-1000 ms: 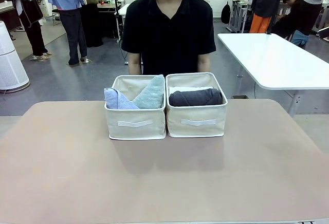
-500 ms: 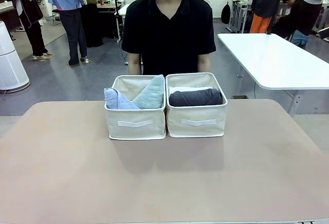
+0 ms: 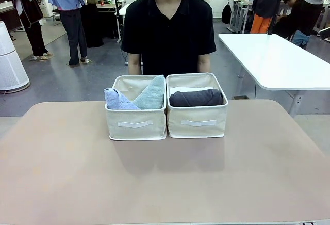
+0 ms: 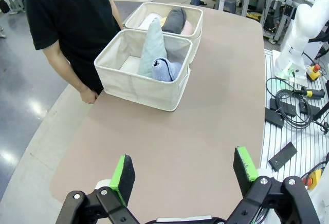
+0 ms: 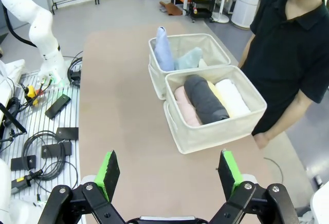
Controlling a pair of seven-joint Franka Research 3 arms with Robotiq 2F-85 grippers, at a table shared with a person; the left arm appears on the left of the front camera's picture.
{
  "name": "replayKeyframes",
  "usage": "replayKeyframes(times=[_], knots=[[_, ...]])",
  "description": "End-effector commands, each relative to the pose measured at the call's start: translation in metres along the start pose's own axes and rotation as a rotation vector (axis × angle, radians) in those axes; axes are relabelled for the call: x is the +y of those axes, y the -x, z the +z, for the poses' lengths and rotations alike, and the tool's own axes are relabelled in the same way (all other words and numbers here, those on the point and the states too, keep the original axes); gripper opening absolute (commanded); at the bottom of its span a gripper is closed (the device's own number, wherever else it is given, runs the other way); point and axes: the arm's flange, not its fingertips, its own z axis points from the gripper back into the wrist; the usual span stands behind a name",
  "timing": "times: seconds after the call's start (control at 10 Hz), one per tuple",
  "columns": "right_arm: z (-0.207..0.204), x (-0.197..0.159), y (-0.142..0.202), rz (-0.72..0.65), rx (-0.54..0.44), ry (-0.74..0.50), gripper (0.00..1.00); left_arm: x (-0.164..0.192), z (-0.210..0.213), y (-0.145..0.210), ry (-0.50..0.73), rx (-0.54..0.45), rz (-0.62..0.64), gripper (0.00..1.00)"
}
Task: Sort the towels based on their folding style.
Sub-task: Pick up another triangle-folded towel from the table and place it in the left Fabric basket.
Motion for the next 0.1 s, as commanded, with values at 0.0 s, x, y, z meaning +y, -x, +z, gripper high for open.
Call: replayKeyframes(times=[0.0], knots=[[-0.0008,-0.0015,0.0017,0.019,-0.022,-0.009,1.0,0.0,0.0013,-0.0003,0.005,-0.017,-0.016,1.0]])
